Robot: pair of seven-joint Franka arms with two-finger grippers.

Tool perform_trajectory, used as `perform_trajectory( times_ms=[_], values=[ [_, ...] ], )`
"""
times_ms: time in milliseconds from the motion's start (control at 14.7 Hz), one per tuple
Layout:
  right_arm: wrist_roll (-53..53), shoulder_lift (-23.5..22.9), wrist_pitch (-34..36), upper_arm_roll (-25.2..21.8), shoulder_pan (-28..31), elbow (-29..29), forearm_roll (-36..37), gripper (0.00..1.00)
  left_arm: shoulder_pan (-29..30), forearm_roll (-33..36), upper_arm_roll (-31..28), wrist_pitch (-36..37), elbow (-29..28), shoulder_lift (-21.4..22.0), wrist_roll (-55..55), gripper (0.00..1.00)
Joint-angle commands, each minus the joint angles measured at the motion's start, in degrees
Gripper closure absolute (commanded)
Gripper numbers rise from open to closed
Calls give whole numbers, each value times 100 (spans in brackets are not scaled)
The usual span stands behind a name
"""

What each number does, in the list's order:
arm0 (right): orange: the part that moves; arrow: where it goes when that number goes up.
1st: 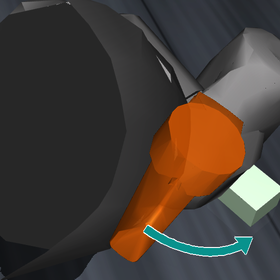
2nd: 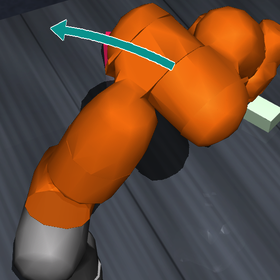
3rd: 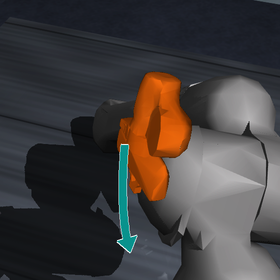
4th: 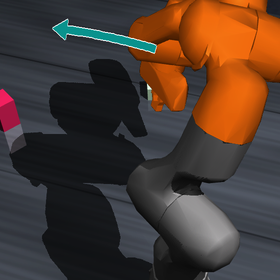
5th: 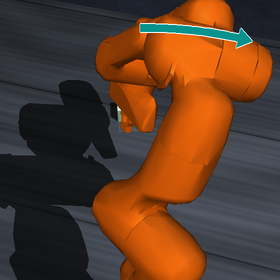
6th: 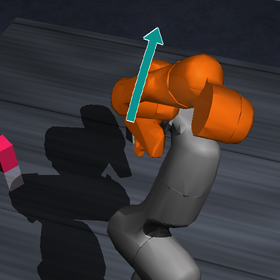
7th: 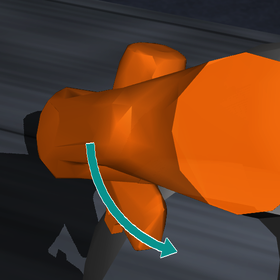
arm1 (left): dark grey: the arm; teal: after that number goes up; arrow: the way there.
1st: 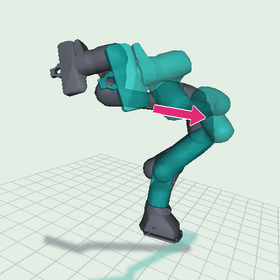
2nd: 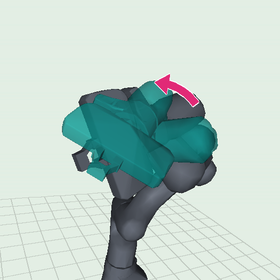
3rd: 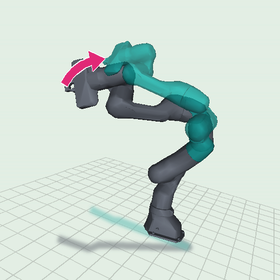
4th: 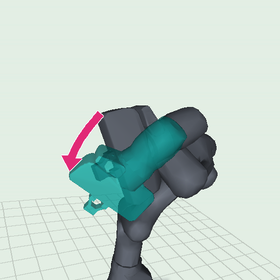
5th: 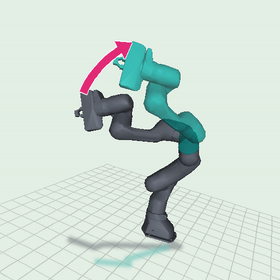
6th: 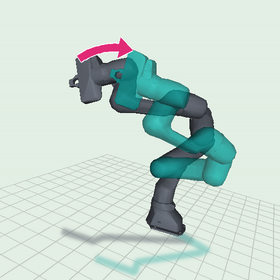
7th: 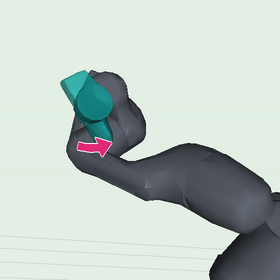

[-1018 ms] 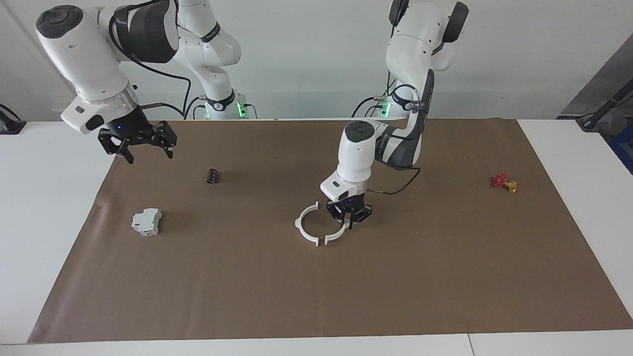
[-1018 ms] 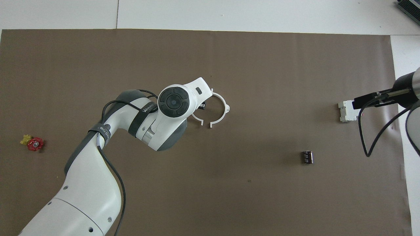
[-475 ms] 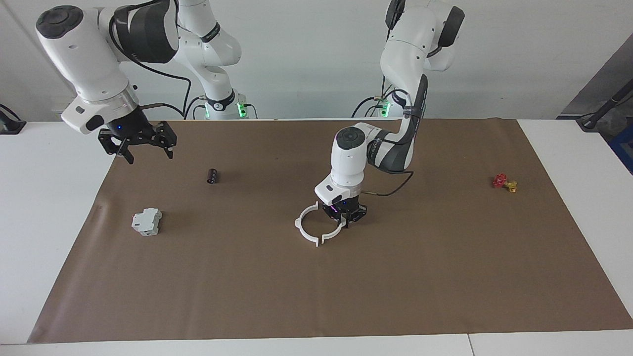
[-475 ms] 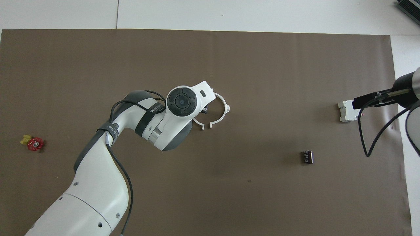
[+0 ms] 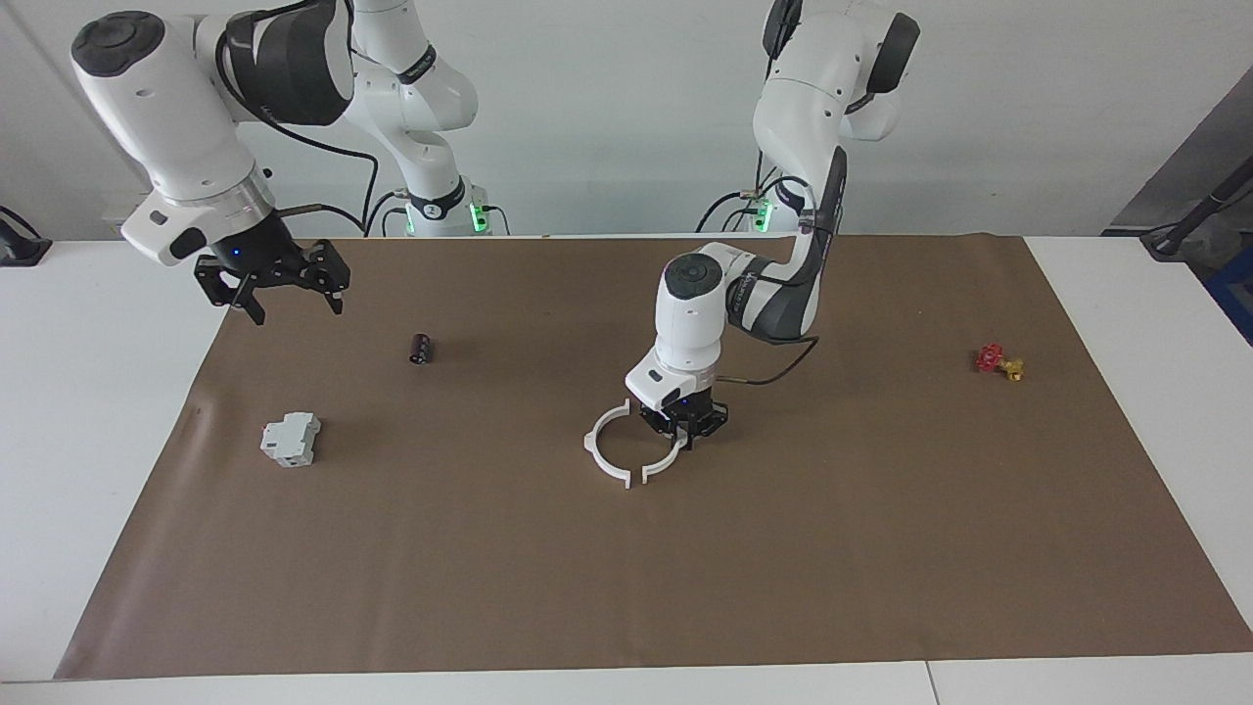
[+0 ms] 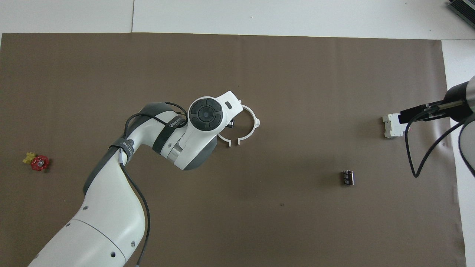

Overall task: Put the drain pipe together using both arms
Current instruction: 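Press the left gripper's clamp half onto the other half's ends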

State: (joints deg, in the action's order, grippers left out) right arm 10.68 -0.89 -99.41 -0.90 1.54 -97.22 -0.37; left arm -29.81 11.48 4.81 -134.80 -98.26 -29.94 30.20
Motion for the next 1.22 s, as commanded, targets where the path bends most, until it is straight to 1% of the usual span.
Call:
perform_trajectory(
  times_ms=[0,136,1153],
  values=[
    [197,19,-114,28,84,-69,-112,0,-130,-110,-112,165,254,-152,179,100],
    [197,19,-114,28,84,-69,-112,0,-121,-120,-112,217,386,-214,179,100],
    [206,45,-61,28,92,-69,-112,0,-156,-14,-112,147,369,-214,197,100]
  ],
)
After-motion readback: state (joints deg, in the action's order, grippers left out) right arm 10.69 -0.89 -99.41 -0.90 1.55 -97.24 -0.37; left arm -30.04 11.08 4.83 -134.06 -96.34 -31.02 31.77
